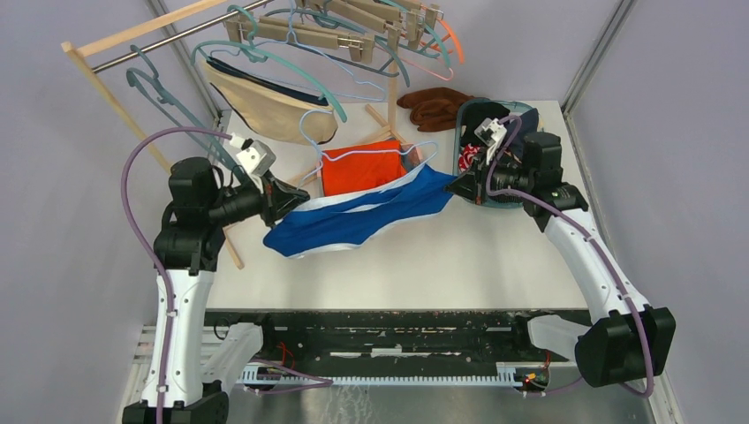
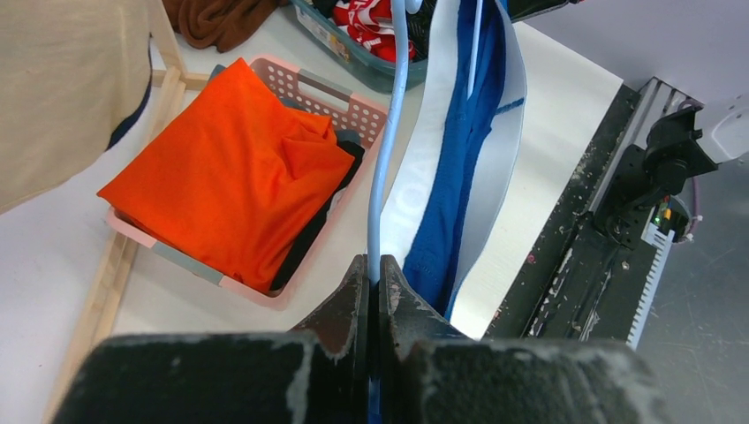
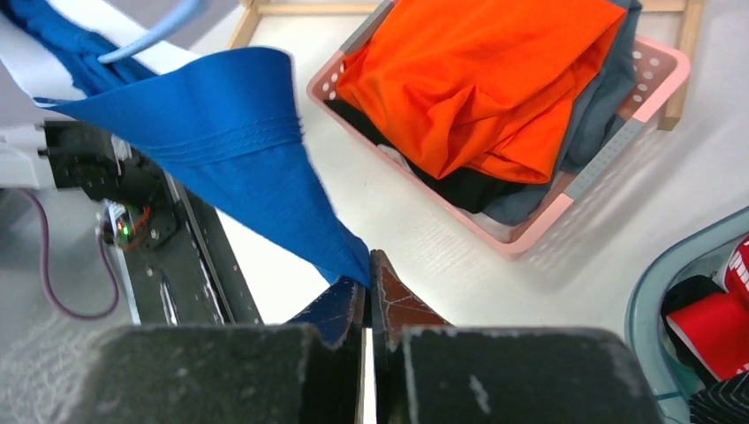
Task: Remove the underwear clipped to the hanger
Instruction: Remove the underwear from the hanger.
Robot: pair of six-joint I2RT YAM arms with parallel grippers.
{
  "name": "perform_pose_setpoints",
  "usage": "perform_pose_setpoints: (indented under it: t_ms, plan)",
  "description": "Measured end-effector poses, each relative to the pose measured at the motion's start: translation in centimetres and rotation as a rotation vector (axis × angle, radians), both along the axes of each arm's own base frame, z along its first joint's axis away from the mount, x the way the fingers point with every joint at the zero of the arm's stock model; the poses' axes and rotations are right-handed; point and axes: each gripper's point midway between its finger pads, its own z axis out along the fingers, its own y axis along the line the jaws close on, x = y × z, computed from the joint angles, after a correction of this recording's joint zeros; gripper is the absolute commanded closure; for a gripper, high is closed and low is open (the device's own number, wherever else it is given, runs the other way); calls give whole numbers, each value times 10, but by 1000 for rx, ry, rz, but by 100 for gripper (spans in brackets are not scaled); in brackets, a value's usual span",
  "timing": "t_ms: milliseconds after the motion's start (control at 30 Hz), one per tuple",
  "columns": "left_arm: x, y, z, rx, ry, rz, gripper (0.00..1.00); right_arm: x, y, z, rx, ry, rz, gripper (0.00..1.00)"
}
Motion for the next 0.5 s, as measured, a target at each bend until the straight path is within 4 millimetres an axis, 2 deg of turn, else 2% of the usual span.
perform_pose_setpoints:
  t_ms: [133, 233, 367, 500]
  plan:
    - [7, -7, -4, 11, 32, -18, 97, -4, 8, -1, -42, -9, 73, 92]
    - [16, -19, -9, 44, 61, -37, 97, -9, 13, -7, -74, -16, 122, 91]
    - [27, -46, -9, 93, 66, -78, 97, -16, 12, -15, -107, -13, 147, 88]
    - [36, -57, -5, 109, 50, -87, 97, -22, 9, -21, -134, -3, 161, 84]
